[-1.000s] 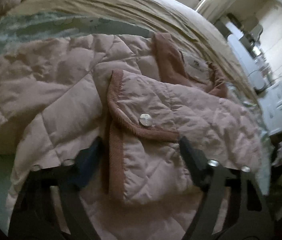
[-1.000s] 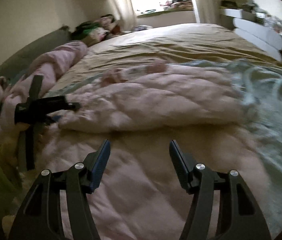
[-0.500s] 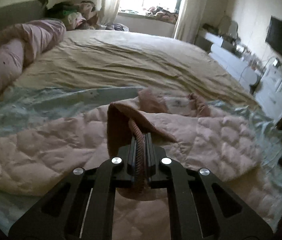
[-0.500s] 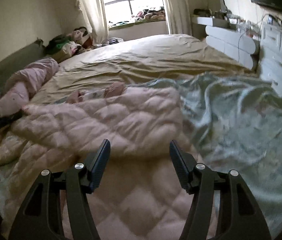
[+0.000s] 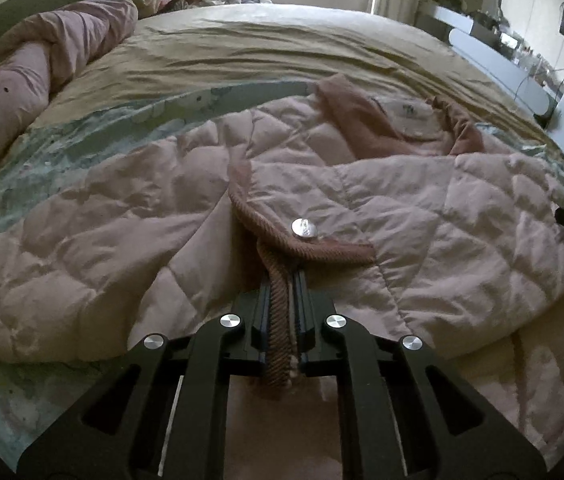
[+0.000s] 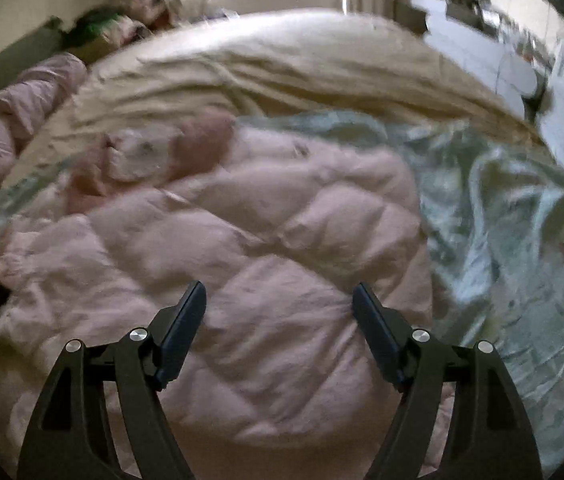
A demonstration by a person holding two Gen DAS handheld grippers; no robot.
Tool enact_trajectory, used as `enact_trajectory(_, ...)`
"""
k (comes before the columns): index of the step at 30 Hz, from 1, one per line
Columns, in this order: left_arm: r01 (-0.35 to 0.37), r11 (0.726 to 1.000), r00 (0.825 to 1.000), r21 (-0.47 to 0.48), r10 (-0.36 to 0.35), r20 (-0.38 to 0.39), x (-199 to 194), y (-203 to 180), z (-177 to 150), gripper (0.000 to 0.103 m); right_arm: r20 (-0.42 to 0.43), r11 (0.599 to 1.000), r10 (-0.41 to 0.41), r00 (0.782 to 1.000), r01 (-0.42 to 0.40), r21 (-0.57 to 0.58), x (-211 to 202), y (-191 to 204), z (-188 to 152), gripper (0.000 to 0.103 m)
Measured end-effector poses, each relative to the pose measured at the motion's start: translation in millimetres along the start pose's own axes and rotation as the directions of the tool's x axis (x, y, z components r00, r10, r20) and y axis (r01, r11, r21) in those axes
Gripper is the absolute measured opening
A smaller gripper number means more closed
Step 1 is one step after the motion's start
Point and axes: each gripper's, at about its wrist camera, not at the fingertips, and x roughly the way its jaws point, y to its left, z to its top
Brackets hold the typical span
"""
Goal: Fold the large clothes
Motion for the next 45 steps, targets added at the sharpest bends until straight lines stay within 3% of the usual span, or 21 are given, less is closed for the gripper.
enact_trajectory(2,-0.001,1.000,1.000,-0.003,0.001,-0.014,7.2,1.1,-3.8,0.006,-0.052,1.000,-0.001,0.999,0.001,0.002,20.3,-4.3,-5.4,0.076)
enact_trajectory(7,-0.005,1.000,1.000,0.005,0.005,-0.020,13.9,-0.1,-7.4,0.009,-0.044,1.000,-0.017,0.999,0.018,0.022,38.3,-5.5,-16.3,0.077)
enact_trajectory(11,-0.019,0.997,1.000,0.074,0.020,-0.019,11.0,-6.6,-7.2,0.011,-0.054,0.999,-0.035,0.998,0.035,0.008,38.4,-2.3,-16.2,0.077)
enact_trajectory(13,-0.019,0.998,0.999,0.053,0.020,-0.033,4.6,-1.7,-3.3,0.029,-0.055,0.999,-0.035,0.998,0.035,-0.001,29.3,-0.8,-13.3,0.077)
enact_trajectory(16,-0.035,0.998,0.999,0.043,0.034,0.027,-24.6,2.9,5.5,0.044,0.023,1.000,0.017,1.000,-0.017,-0.024,-3.8,3.9,-11.1,0.077)
enact_trajectory(18,-0.045,0.998,0.996,0.041,0.041,0.078,-46.1,2.3,11.2,0.052,0.067,0.998,0.047,0.997,-0.044,-0.050,-24.8,10.5,-15.2,0.077)
enact_trajectory(24,0.087,0.995,0.991,0.046,-0.091,0.095,-64.6,-25.4,22.2,0.065,0.128,0.988,0.100,0.987,-0.084,-0.128,-57.1,35.3,-27.9,0.083)
enact_trajectory(27,0.136,0.988,0.989,0.068,-0.139,0.052,-53.8,-45.3,21.3,0.066,0.121,0.984,0.096,0.988,-0.076,-0.161,-58.6,45.3,-32.6,0.084)
enact_trajectory(34,0.135,0.984,0.988,0.115,-0.126,-0.088,-0.3,-77.9,3.8,0.066,0.021,0.989,0.075,0.997,-0.072,-0.126,-28.1,43.4,-45.7,0.084)
enact_trajectory(39,0.114,0.983,0.989,0.141,-0.100,-0.105,13.4,-79.1,-6.3,0.070,-0.051,0.990,0.070,0.996,-0.076,-0.119,-7.8,45.0,-59.1,0.085)
enact_trajectory(45,0.107,0.985,0.990,0.137,-0.092,-0.110,34.0,-74.5,-13.2,0.076,-0.047,0.993,0.065,0.997,-0.069,-0.095,9.6,46.8,-68.4,0.086)
